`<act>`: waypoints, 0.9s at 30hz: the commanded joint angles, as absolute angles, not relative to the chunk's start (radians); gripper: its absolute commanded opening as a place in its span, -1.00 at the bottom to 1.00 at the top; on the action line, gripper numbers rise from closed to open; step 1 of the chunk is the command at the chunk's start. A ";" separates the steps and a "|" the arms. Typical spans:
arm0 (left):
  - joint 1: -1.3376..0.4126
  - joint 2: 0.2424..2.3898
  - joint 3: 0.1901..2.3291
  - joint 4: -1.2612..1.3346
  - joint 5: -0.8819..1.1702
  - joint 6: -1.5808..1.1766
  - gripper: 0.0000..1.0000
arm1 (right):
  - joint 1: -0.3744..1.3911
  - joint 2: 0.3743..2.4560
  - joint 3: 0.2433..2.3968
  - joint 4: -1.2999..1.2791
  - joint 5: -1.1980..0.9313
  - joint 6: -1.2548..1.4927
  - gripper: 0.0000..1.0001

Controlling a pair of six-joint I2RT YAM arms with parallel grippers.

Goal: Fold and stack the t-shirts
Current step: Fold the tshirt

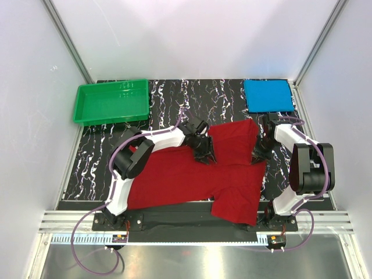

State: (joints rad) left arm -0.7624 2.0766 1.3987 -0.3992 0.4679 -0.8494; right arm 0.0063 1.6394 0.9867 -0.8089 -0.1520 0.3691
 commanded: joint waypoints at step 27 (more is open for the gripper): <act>-0.787 2.126 1.463 -0.394 0.520 -0.891 -0.64 | 0.006 1.649 0.989 -0.802 -0.170 0.350 -0.99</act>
State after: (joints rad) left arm -0.7799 2.1208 1.4357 -0.3954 0.4908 -0.8837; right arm 0.0063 1.6516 0.9821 -0.8059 -0.1604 0.3618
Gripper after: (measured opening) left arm 0.202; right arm 0.015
